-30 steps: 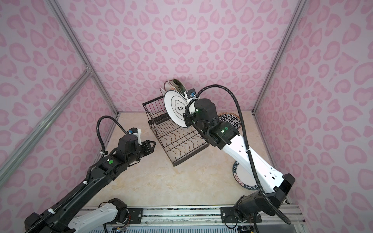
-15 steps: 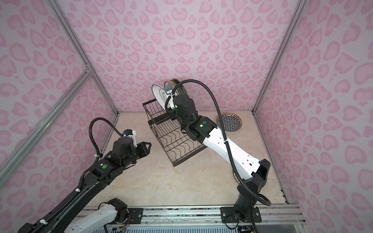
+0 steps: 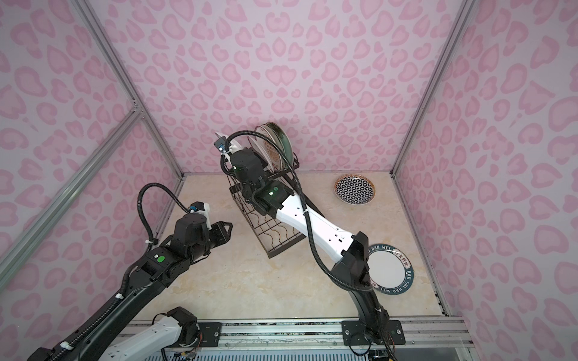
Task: Load plates into a dish rack
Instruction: Place the plate on the dish rack.
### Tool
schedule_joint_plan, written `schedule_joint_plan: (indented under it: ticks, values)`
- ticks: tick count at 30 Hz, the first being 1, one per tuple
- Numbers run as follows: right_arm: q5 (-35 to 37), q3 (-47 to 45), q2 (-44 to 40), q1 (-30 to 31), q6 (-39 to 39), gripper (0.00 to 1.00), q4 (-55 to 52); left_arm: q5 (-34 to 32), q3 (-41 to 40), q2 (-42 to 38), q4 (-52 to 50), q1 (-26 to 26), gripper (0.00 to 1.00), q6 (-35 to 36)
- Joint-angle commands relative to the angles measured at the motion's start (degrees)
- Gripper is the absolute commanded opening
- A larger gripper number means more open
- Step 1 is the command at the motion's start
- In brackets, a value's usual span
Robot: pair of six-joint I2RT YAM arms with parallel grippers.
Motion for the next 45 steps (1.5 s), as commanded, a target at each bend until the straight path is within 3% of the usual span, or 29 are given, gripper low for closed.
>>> schedule_joint_plan:
  ticks: [1, 8, 45]
  values:
    - [4.49, 5.1, 3.85, -0.04, -3.55, 0.0, 2.85, -0.89, -0.12, -0.09, -0.53, 0.17, 0.42, 0.87]
    - [5.27, 12.57, 9.5, -1.11, -4.93, 0.0, 1.04, -0.32, -0.44, -0.2, -0.49, 0.78, 0.42, 0.96]
    - [3.04, 14.12, 15.46, -5.68, 1.45, 0.0, -0.91, 1.22, 0.36, 1.98, 0.03, 1.84, 0.42, 1.77]
